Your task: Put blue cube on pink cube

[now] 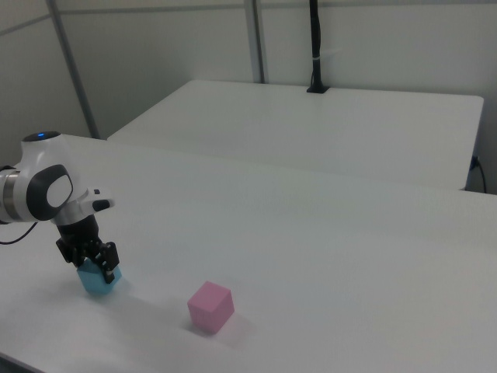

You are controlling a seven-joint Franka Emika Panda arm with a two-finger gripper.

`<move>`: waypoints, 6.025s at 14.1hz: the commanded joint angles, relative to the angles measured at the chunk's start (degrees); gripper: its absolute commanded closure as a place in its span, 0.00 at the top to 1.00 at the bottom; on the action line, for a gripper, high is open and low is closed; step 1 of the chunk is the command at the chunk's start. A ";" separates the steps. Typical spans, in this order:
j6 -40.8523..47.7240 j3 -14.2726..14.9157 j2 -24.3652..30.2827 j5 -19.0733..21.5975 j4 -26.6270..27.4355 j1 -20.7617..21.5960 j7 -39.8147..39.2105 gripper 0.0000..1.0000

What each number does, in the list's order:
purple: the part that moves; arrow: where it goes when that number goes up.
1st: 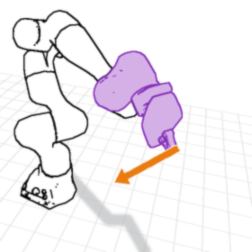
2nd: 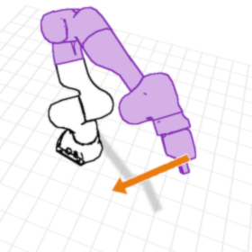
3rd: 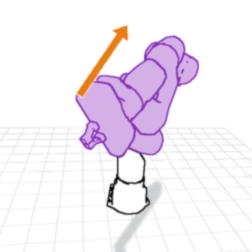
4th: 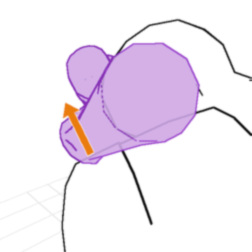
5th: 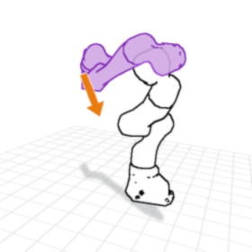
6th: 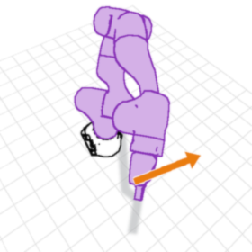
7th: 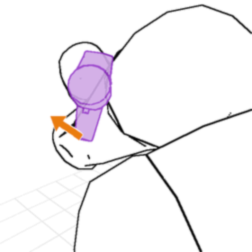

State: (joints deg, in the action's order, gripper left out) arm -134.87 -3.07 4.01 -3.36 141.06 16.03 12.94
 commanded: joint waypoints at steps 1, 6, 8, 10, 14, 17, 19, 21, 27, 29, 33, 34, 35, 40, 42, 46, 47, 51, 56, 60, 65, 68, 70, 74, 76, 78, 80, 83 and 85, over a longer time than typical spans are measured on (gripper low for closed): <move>-3.30 0.26 0.91 -1.39 2.02 0.41 1.03 0.28; -2.34 0.26 1.70 -1.39 1.67 0.41 0.86 0.09; 0.64 0.26 2.75 -1.39 0.54 0.76 0.77 0.09; 5.73 0.17 4.07 -1.39 -2.10 0.76 0.77 0.09; 17.86 0.17 6.36 -1.39 -11.05 0.15 0.51 0.09; 25.24 0.35 6.54 -1.30 -18.60 -0.12 0.51 0.09; 25.79 0.43 6.71 -1.30 -19.77 -0.55 0.51 0.09; 25.88 0.44 7.41 -1.22 -19.78 -3.00 -0.45 0.09; 26.94 0.35 8.74 -0.51 -19.78 -13.45 -10.37 0.09; 26.59 0.35 8.56 -0.51 -19.78 -17.15 -13.36 0.10; 26.32 0.35 8.38 -0.51 -19.78 -23.57 -18.90 0.10; 26.32 0.43 8.38 -0.51 -19.78 -24.46 -19.79 0.10; 26.32 0.44 8.38 -0.51 -19.69 -25.94 -21.10 0.10; 23.96 0.52 8.65 -0.51 -16.62 -31.49 -24.89 0.10; 21.76 0.52 8.65 -0.60 -14.86 -32.98 -24.98 0.10; 13.95 0.70 8.21 -0.95 -9.16 -34.92 -26.21 0.10; 11.06 0.70 7.95 -1.21 -7.14 -34.92 -26.21 0.10; 7.51 0.79 6.54 -1.21 -5.10 -35.19 -26.21 0.12; 7.07 0.70 4.78 -1.21 -5.19 -35.10 -26.21 0.14; 6.98 0.70 4.69 -1.21 -5.36 -35.10 -26.21 0.79; 7.07 0.79 4.87 -1.21 -5.54 -35.19 -26.21 1.00; 8.73 0.79 5.57 -1.21 -7.02 -35.28 -26.12 1.00; 14.34 0.79 5.66 -1.13 -10.79 -34.84 -26.12 1.00; 26.47 0.52 5.66 -0.51 -19.58 -31.33 -25.51 1.00; 30.08 0.52 5.75 -0.51 -23.01 -29.22 -25.16 1.00; 33.08 0.35 5.48 -0.51 -28.02 -25.27 -23.67 1.00; 34.48 0.35 5.05 -0.51 -31.80 -23.07 -19.64 1.00; 40.45 0.26 2.86 -0.51 -39.79 -19.12 -18.74 1.00; 42.05 0.09 1.62 -0.34 -43.23 -17.70 -18.30 1.00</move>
State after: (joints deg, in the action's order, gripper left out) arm -95.89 -3.22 8.56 -3.73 103.27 -3.74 -6.99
